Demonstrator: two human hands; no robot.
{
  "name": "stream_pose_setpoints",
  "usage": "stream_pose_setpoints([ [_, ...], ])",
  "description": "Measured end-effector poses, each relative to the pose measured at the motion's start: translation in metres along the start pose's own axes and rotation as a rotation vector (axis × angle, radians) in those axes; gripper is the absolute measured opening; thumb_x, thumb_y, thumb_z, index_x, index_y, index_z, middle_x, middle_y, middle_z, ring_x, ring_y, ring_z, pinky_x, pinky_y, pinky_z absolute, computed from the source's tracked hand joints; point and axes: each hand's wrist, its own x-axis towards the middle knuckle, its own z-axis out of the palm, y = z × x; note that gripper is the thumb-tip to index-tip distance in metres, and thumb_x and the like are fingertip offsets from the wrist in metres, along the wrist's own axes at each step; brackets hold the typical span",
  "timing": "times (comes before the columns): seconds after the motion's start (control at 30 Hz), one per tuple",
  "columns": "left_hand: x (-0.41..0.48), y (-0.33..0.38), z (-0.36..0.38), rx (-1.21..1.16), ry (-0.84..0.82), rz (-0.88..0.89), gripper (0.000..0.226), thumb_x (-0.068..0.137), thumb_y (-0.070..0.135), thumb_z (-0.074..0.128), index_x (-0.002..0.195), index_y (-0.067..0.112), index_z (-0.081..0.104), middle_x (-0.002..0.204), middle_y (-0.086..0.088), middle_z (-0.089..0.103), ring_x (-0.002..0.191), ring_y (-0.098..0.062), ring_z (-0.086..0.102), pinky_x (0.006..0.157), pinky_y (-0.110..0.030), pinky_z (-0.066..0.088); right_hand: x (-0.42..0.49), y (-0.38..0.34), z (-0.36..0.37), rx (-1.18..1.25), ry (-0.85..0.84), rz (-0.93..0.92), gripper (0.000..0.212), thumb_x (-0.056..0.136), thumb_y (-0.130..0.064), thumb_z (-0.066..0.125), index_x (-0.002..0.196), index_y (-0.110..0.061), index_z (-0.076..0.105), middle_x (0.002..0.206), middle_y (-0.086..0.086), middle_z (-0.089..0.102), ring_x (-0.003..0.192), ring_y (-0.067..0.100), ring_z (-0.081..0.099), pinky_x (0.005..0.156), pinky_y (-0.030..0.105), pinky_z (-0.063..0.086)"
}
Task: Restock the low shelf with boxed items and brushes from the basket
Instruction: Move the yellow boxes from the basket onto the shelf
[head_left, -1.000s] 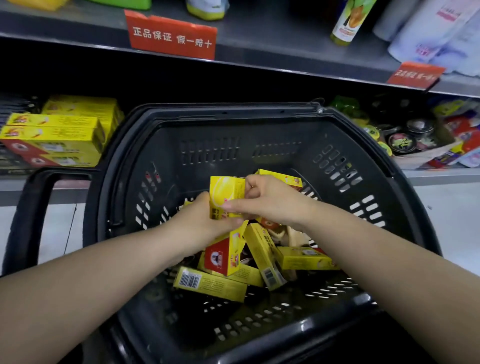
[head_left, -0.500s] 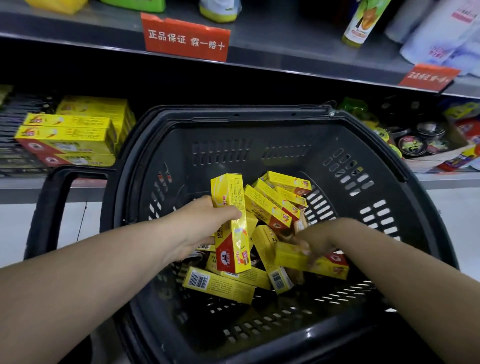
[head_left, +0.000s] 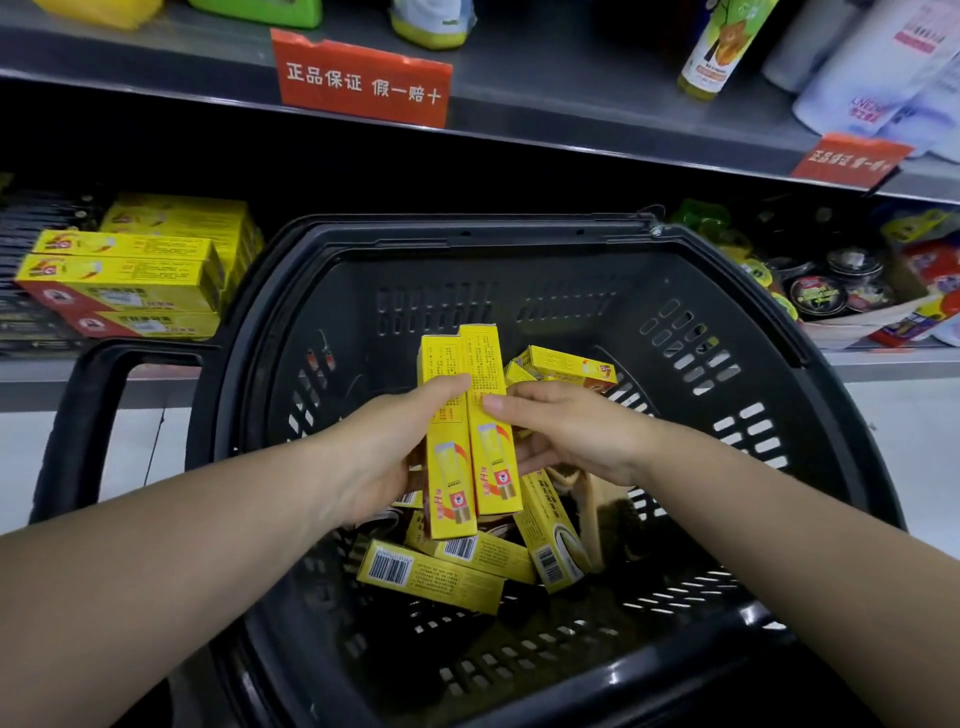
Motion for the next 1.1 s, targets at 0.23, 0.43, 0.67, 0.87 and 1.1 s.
stream_pose_setpoints([
  [0.23,0.007,-0.002,-0.010,0.119,0.104,0.081,0.034,0.080,0.034,0.071,0.108,0.014,0.067,0.099,-0.005,0.073,0.089,-0.019,0.068,0.062,-0.024,0.048,0.016,0.016,-0.041,-0.218,0.179,-0.006,0.046,0.088,-0.054,0.051,0.123,-0.024,0.053,0.119,-0.004,0.062,0.113,0.019,0.060,0.096,0.034,0.048],
  [0.43,0.014,-0.004,-0.014,0.122,0.165,0.042,0.019,0.081,0.032,0.071,0.093,0.019,0.066,0.082,0.004,0.068,0.062,-0.004,0.060,0.038,-0.013,0.041,0.041,0.067,-0.043,-1.122,0.218,0.195,0.053,0.089,-0.036,0.058,0.133,-0.016,0.037,0.125,0.010,0.051,0.103,0.027,0.057,0.081,0.036,0.049],
  [0.67,0.016,-0.006,-0.016,0.111,0.155,0.051,0.040,0.080,0.040,0.070,0.112,0.016,0.065,0.110,-0.005,0.068,0.099,-0.020,0.063,0.066,-0.025,0.040,0.056,0.083,-0.022,-1.115,0.360,0.152,0.071,0.087,-0.038,0.061,0.144,-0.023,0.022,0.130,0.008,0.042,0.116,0.030,0.050,0.095,0.051,0.044],
  [0.87,0.010,-0.002,-0.016,0.061,0.117,0.065,0.018,0.082,0.036,0.070,0.090,0.020,0.066,0.076,0.007,0.068,0.054,0.000,0.062,0.032,-0.012,0.039,0.056,0.069,-0.035,-1.168,0.300,0.125,0.035,0.091,-0.021,0.053,0.124,-0.015,0.041,0.106,0.010,0.061,0.087,0.028,0.061,0.062,0.034,0.045],
  [1.1,0.000,-0.002,-0.019,0.098,0.134,0.086,0.030,0.081,0.037,0.071,0.103,0.018,0.067,0.097,-0.003,0.072,0.083,-0.018,0.067,0.054,-0.023,0.042,0.063,0.087,-0.007,-1.413,0.317,0.284,0.059,0.094,-0.013,0.048,0.144,-0.003,0.019,0.139,0.016,0.044,0.110,0.034,0.059,0.076,0.041,0.049],
])
